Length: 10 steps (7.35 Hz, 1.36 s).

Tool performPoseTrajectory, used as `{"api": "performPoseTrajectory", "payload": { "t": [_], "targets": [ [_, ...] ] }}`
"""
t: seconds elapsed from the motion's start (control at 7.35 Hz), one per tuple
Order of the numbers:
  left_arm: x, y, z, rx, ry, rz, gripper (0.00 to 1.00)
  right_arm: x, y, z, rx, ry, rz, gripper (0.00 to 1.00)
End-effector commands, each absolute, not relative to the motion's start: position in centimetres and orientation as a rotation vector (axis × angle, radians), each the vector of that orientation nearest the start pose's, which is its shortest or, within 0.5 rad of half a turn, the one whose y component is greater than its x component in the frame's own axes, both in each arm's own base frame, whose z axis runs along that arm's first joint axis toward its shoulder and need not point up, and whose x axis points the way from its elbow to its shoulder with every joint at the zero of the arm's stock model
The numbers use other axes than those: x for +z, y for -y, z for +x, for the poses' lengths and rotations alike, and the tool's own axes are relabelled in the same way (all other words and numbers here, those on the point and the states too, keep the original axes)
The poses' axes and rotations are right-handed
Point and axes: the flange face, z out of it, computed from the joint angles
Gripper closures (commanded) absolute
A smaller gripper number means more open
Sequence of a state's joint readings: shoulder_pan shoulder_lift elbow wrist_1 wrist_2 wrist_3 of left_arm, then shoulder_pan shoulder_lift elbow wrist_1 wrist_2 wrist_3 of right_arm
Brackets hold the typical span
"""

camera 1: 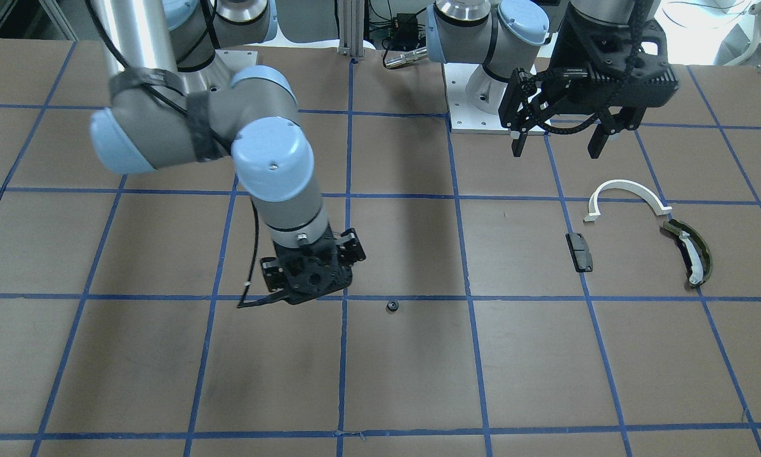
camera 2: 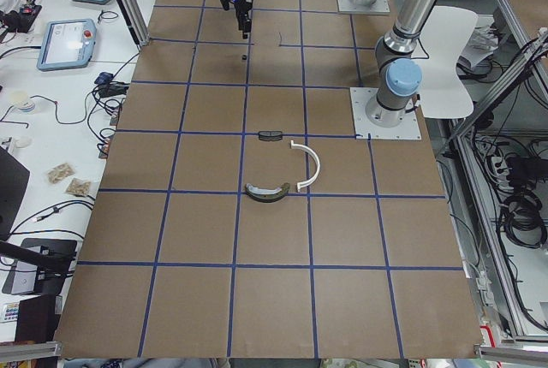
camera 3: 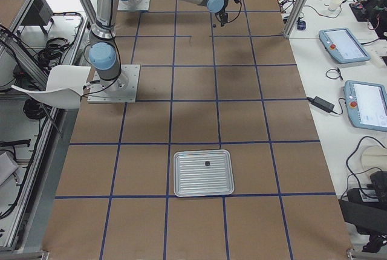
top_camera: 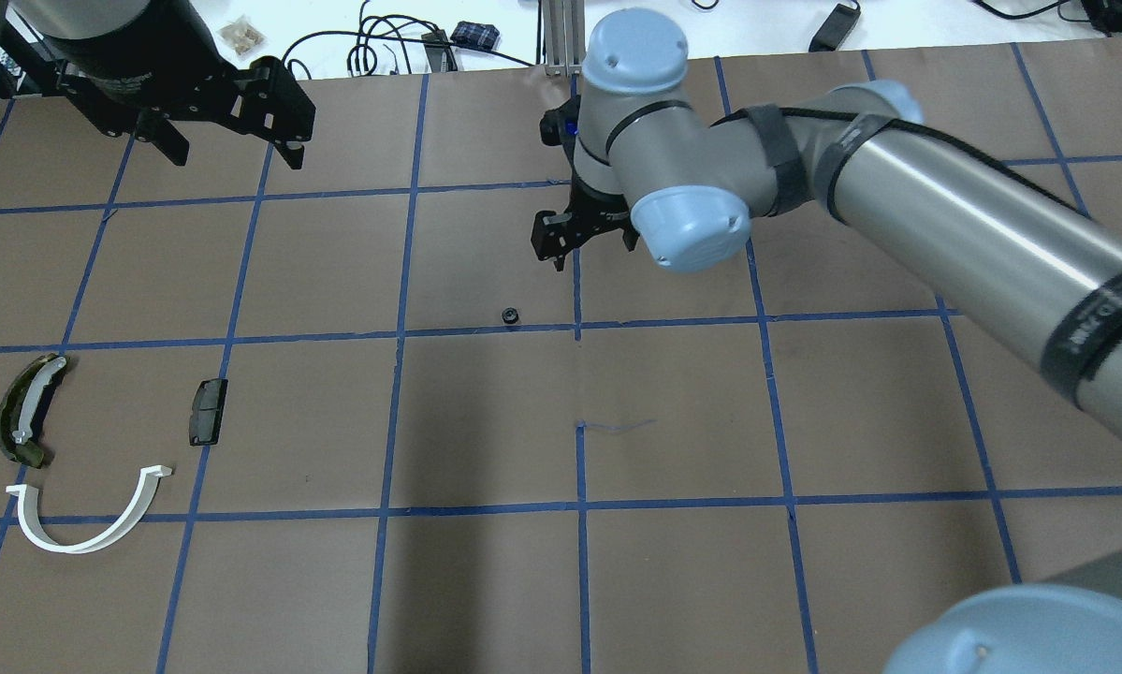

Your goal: Place bearing gear from tray to pile

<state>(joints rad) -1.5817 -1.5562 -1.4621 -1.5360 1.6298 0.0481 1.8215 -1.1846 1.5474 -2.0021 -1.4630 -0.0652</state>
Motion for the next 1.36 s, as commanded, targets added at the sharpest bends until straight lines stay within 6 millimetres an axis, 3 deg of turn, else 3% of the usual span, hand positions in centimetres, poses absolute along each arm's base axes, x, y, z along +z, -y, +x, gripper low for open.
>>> {"api": "performPoseTrajectory", "payload": {
  "t": [0.0, 0.14, 0.27, 0.41, 0.68, 0.82, 0.95, 1.09, 1.23],
  "targets": [
    [54.7, 50.1, -13.5, -0.221, -3.073, 0.074, 0.00, 40.2, 57.4, 21.0, -0.093, -2.977, -0.450, 0.00],
    [54.4, 50.4, -14.9, -0.217, -3.090, 0.062, 0.00, 43.9, 56.5, 17.1, -0.170, -3.000, -0.410, 0.00],
    [52.1, 50.7, -18.2, -0.161, -3.101, 0.030, 0.00, 46.6, 55.6, 12.8, -0.231, -3.024, -0.283, 0.00],
    [47.8, 51.7, -21.4, -0.065, -3.099, 0.088, 0.00, 48.0, 55.9, 7.0, -0.284, -3.042, -0.152, 0.00],
    [37.8, 56.7, -25.4, -0.027, -3.197, 0.077, 0.00, 48.0, 55.8, -5.7, -0.296, -3.080, -0.163, 0.00],
    [32.8, 58.0, -28.0, 0.021, -3.200, 0.103, 0.00, 47.7, 54.6, -12.0, -0.260, -3.092, -0.079, 0.00],
    [29.0, 58.6, -29.9, 0.041, -3.192, 0.146, 0.00, 46.4, 52.8, -17.9, -0.177, -3.077, 0.087, 0.00],
    [26.6, 59.1, -30.3, 0.050, -3.179, 0.117, 0.00, 43.7, 51.9, -22.5, -0.120, -3.058, 0.095, 0.00],
    [23.6, 58.2, -30.1, 0.079, -3.175, 0.082, 0.00, 42.5, 50.6, -26.6, -0.121, -3.062, -0.055, 0.00]
  ]
}}
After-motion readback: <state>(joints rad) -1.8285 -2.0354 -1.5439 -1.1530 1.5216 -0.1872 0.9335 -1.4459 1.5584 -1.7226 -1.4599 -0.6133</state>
